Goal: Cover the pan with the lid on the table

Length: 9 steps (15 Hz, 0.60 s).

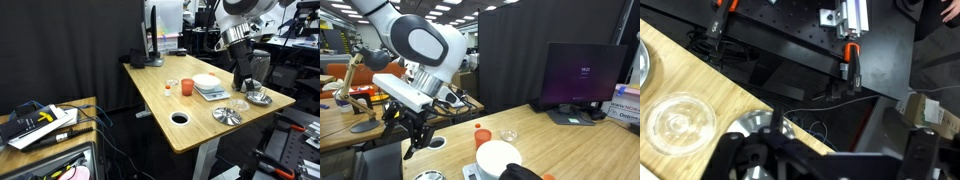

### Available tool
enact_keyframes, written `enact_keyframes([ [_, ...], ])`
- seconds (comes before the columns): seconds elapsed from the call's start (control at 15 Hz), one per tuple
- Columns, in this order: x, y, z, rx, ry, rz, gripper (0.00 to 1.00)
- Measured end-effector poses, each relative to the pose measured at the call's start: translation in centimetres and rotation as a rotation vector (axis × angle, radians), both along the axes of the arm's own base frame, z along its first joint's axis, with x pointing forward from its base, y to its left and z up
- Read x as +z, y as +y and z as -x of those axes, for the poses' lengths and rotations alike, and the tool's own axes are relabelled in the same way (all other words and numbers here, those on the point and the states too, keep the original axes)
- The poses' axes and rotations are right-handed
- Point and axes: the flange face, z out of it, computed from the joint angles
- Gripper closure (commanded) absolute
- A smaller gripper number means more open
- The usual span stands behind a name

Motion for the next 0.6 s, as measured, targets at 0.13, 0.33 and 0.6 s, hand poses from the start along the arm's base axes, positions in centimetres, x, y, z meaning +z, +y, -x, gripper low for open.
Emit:
enact_keyframes([
  [0.13, 0.0, 0.0, 0.0, 0.0, 0.0, 0.0, 0.0],
  [0.33, -0.04, 0.02, 0.01, 0.001, 0.001, 0.0, 0.0],
  [0.6, -0.68, 0.55, 0.15, 0.008, 0.012, -0.038, 0.0],
])
